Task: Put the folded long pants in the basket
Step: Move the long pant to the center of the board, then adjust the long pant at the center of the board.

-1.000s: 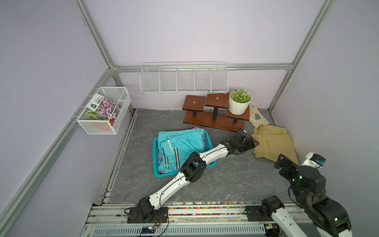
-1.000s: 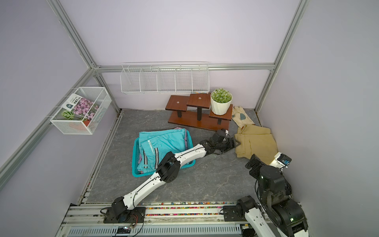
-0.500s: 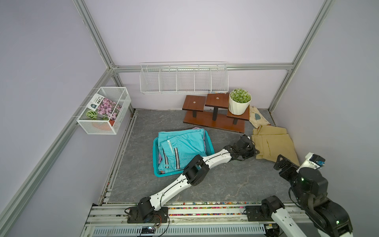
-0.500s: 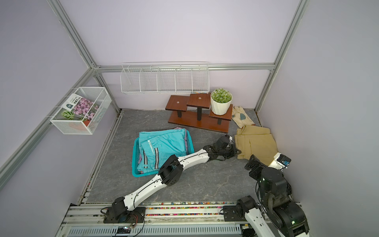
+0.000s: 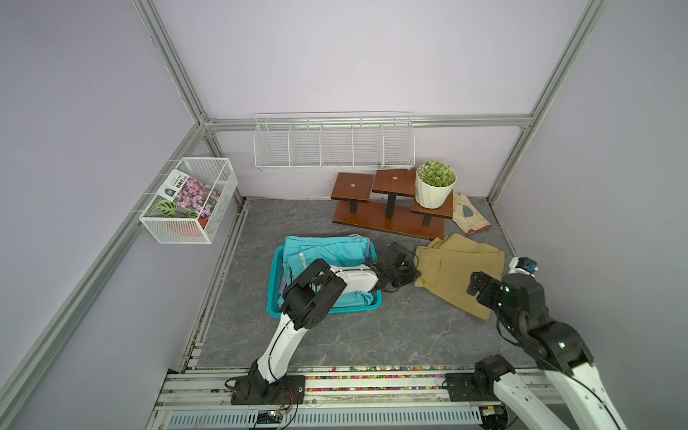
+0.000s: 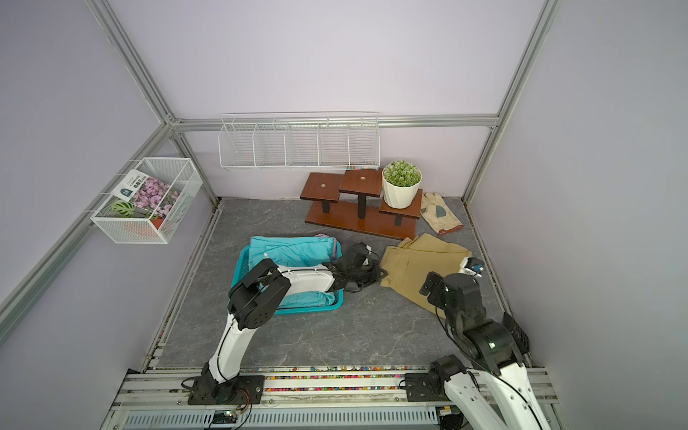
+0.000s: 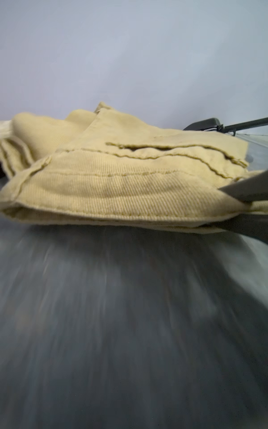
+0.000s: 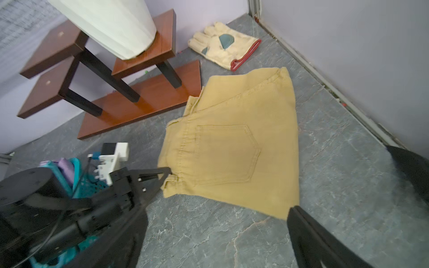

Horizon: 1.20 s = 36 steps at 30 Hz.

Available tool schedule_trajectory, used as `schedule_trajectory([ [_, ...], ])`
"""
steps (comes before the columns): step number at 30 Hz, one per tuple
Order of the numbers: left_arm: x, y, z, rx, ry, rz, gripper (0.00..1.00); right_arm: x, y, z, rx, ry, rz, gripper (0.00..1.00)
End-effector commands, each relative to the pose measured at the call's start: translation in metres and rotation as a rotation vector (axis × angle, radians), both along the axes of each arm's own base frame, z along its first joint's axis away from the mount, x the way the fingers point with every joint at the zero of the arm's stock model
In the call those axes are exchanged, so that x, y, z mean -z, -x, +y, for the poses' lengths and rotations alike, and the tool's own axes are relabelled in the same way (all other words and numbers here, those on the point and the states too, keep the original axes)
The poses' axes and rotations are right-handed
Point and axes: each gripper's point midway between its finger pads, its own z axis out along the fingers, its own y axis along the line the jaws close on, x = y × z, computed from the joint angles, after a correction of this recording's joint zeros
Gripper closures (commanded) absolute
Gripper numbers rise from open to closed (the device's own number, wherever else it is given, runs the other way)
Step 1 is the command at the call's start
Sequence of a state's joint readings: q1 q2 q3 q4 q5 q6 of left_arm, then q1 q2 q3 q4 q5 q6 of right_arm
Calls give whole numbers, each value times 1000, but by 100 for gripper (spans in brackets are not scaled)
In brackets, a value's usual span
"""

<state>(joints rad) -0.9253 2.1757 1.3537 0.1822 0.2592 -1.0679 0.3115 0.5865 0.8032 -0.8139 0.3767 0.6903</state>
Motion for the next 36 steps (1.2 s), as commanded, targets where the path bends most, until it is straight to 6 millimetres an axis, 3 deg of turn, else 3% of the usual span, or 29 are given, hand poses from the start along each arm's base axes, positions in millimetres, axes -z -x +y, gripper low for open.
schedule_trajectory([
  [1, 3, 7, 26, -13, -50, -44, 100, 8, -20, 14, -39, -33, -19, 1],
  [4, -3, 12, 48, -43, -82, -69, 100, 29, -30, 17, -25, -39, 42, 1],
  [7, -8, 17, 57, -44, -89, -84, 100, 48, -27, -1, 92, -12, 107, 1],
  [9, -11, 17, 52, -8, -83, -99, 100, 56, -21, -18, 188, 5, 110, 1],
  [12, -18, 14, 27, 104, -88, -128, 100, 75, -15, -37, 283, -73, 107, 1],
  [15, -33, 3, 6, 171, -115, -159, 100, 113, -12, -57, 368, -225, 177, 1],
  [18, -51, -11, 4, 145, -136, -209, 100, 137, -13, -76, 405, -360, 202, 1],
  [23, -74, -20, 0, 142, -148, -262, 100, 152, -36, -67, 319, -552, 193, 1],
  [31, -36, -37, -21, 211, -154, -193, 100, 175, -45, -75, 335, -541, 312, 1],
  [36, -44, -41, -30, 250, -115, -239, 100, 171, -45, -80, 343, -518, 302, 2],
])
